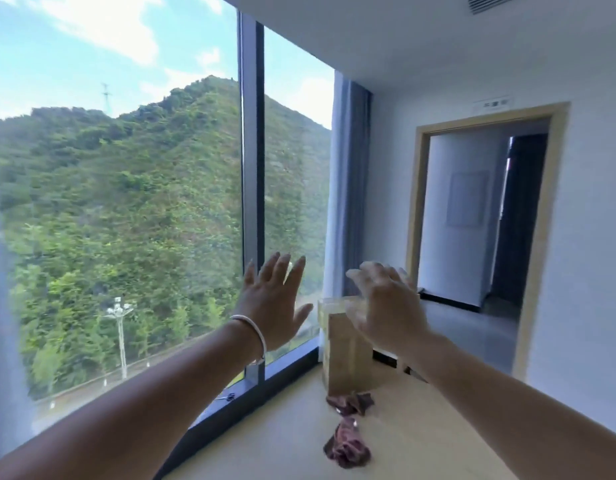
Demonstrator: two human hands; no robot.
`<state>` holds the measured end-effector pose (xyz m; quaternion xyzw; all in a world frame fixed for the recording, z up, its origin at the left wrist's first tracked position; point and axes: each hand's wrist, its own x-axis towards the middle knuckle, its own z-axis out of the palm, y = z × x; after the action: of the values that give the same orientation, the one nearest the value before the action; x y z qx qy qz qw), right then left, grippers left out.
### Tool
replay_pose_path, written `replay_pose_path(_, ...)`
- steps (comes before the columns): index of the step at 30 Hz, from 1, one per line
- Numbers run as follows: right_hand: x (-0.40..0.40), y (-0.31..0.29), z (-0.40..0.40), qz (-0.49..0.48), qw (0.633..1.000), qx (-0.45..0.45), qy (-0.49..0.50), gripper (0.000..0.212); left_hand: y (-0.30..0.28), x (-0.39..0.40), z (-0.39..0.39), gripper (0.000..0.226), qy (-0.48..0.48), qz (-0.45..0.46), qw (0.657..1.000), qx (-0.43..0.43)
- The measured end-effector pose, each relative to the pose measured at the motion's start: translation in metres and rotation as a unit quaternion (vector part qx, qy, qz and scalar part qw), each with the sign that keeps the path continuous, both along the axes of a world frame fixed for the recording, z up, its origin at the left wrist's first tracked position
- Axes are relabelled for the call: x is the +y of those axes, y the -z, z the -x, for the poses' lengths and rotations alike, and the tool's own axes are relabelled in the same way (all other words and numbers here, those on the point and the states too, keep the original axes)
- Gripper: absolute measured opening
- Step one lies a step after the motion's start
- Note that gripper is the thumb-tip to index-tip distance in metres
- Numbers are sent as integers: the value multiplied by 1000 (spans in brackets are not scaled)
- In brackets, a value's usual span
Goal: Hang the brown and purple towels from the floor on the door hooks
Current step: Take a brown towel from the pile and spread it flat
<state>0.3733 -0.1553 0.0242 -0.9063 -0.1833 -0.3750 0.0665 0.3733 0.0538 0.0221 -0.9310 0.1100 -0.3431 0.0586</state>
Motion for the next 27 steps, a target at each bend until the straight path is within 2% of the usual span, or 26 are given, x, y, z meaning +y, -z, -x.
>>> replay_pose_path(7, -158, 6, -12, -1, 989, 17, 144, 54, 6, -167, -64, 79, 140, -3, 990, 1)
replay_pose_path(12, -245, 12, -10, 5, 970, 44, 238, 57, 13, -256, -93, 78, 219, -4, 976, 6)
replay_pose_path(21, -332, 30, -37, 2, 938, 74, 338, 59, 37, -361, -168, 77, 298, -6, 954, 24)
replay_pose_path(27, -380, 27, -102, 7, 927, 73, 369, 59, 39, -421, -248, 77, 329, -2, 944, 33)
